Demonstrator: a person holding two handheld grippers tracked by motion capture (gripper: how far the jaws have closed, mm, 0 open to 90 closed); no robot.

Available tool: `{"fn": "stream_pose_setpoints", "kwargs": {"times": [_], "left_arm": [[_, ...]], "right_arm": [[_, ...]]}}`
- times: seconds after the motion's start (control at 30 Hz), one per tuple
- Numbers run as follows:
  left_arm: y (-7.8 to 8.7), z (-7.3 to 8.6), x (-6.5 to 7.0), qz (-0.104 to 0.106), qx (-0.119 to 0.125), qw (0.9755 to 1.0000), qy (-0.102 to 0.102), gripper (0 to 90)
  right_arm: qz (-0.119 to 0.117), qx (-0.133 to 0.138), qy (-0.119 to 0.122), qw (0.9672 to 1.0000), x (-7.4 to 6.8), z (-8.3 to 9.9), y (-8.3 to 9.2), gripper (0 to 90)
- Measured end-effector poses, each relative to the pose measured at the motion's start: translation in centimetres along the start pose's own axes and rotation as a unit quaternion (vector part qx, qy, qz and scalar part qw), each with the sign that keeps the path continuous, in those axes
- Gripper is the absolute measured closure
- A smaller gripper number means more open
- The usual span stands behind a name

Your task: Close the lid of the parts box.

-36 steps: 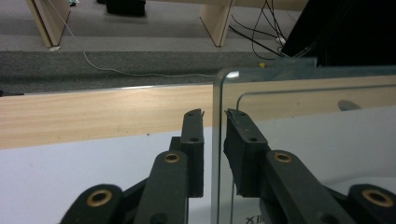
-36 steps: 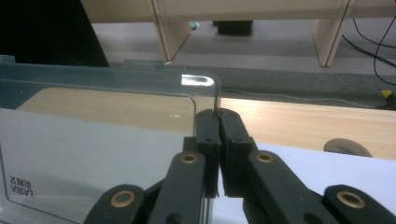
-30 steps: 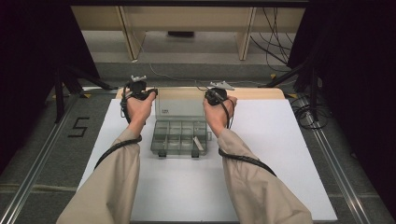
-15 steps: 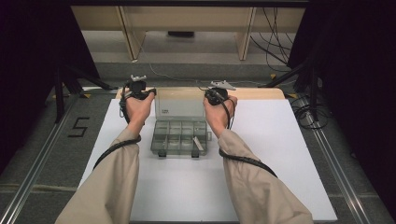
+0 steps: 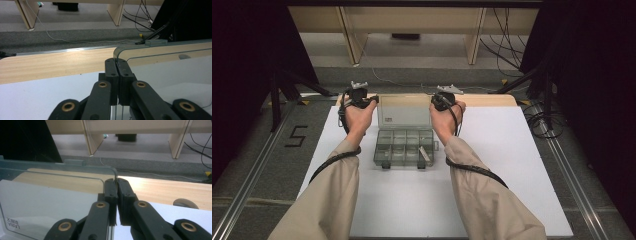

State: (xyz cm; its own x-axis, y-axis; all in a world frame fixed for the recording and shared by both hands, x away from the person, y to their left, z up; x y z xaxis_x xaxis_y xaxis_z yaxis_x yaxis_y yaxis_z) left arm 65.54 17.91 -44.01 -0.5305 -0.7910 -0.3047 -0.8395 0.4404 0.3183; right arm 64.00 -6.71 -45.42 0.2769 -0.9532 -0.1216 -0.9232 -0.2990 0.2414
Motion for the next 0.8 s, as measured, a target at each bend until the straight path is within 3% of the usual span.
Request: {"fn": "stream_pose_setpoints", "kwargs": {"times": [0.8], "left_arm": [[2.4,-0.4,1.7,0.001,0.026,0.9997,0.002,88.1]], "right_arm": [[-0.019,0.021,0.018,0.9994,-0.7,-0.2,2.5,87.3]]}}
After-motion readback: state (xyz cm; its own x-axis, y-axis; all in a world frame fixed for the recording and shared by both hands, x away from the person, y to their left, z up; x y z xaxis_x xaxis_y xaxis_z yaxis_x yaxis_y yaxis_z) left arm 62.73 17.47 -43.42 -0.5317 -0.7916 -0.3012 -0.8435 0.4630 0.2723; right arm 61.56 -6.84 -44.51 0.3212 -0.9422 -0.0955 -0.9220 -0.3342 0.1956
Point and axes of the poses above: each handheld gripper's, and its own axes: y roughly backward along the jaws, z roughly out of its underside, x roughly to its right, the point moved 10 cm from there along -y, roughly forward along the jaws, and after that the axes turned 12 degrees about x, right-handed, at the moved point
